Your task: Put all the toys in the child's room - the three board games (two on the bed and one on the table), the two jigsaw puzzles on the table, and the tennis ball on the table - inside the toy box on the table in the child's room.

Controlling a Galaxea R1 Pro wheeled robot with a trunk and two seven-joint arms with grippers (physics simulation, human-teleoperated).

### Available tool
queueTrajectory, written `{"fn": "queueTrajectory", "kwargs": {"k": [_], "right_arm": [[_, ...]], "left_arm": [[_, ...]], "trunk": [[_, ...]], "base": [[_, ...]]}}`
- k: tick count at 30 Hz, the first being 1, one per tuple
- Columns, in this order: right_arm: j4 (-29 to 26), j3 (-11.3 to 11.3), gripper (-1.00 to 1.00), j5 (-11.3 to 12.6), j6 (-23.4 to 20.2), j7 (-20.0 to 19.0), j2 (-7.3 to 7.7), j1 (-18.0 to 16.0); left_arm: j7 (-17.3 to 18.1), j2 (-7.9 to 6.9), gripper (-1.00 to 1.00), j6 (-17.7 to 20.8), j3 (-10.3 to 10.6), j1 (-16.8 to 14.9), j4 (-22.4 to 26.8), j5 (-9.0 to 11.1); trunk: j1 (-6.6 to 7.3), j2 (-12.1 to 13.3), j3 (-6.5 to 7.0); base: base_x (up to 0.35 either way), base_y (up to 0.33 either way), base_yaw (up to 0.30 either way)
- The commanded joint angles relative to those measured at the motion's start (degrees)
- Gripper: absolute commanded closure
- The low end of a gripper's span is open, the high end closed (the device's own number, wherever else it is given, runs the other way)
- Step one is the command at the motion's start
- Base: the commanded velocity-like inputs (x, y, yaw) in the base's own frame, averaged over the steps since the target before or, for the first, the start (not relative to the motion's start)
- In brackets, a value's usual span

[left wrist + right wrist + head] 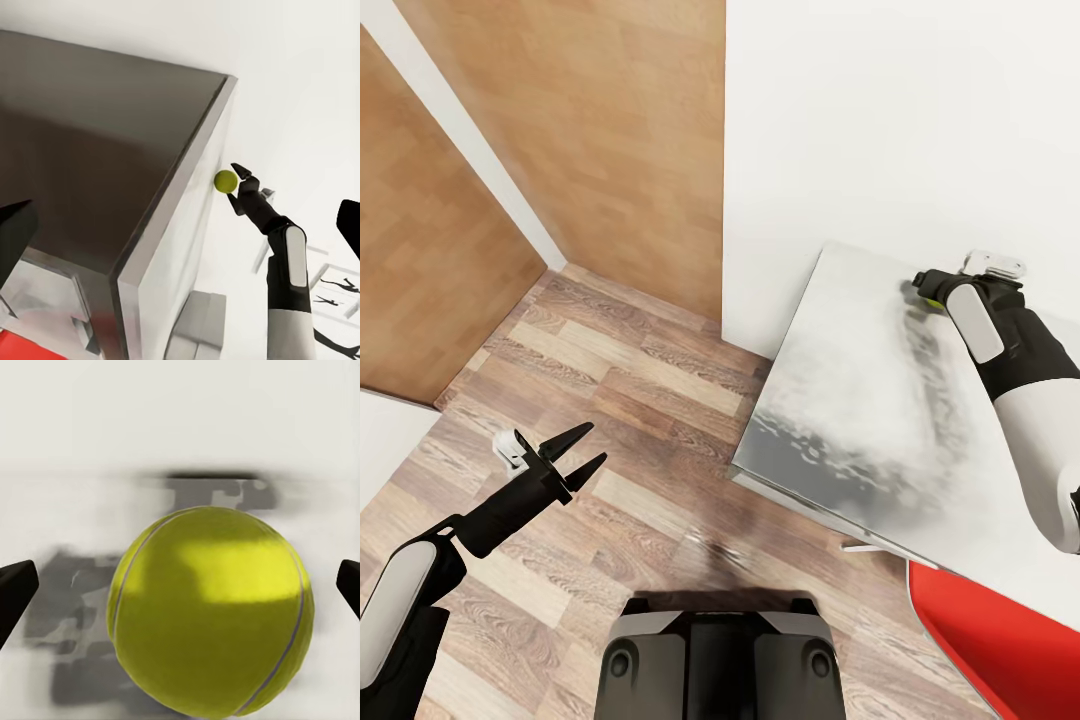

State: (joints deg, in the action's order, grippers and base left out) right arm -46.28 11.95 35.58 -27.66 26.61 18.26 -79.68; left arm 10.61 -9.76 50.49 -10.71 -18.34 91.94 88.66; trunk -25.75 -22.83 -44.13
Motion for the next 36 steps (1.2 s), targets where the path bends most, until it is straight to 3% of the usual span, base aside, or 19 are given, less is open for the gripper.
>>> {"fn": "queueTrajectory", "kwargs": {"k": [1, 3, 4, 36], "right_arm": [[-0.04, 0.32, -1.00, 0.54, -0.09, 0.55, 0.09, -0.06], [-0.02, 0.31, -1.00, 0.54, -0.08, 0.55, 0.10, -0.08], [-0.01, 0.30, 1.00, 0.54, -0.07, 0.55, 0.10, -0.09], [0.23, 0.14, 1.00, 0.58, 0.12, 0.59, 0.69, 0.01]], "left_arm": [[0.29, 0.00, -1.00, 0.24, -0.07, -0.03, -0.01, -0.24], [0.29, 0.00, -1.00, 0.24, -0.05, -0.03, -0.01, -0.24], [0.29, 0.00, -1.00, 0.23, -0.04, -0.03, -0.01, -0.24], [0.46, -0.06, -1.00, 0.31, -0.09, -0.03, 0.03, -0.24]], "trunk": [[-0.03, -0.09, -0.07], [-0.03, -0.09, -0.07], [-0.03, -0.09, -0.07], [-0.03, -0.09, -0.07]], "base": [[0.000, 0.000, 0.000], [0.000, 0.000, 0.000], [0.000, 0.000, 0.000], [0.000, 0.000, 0.000]]}}
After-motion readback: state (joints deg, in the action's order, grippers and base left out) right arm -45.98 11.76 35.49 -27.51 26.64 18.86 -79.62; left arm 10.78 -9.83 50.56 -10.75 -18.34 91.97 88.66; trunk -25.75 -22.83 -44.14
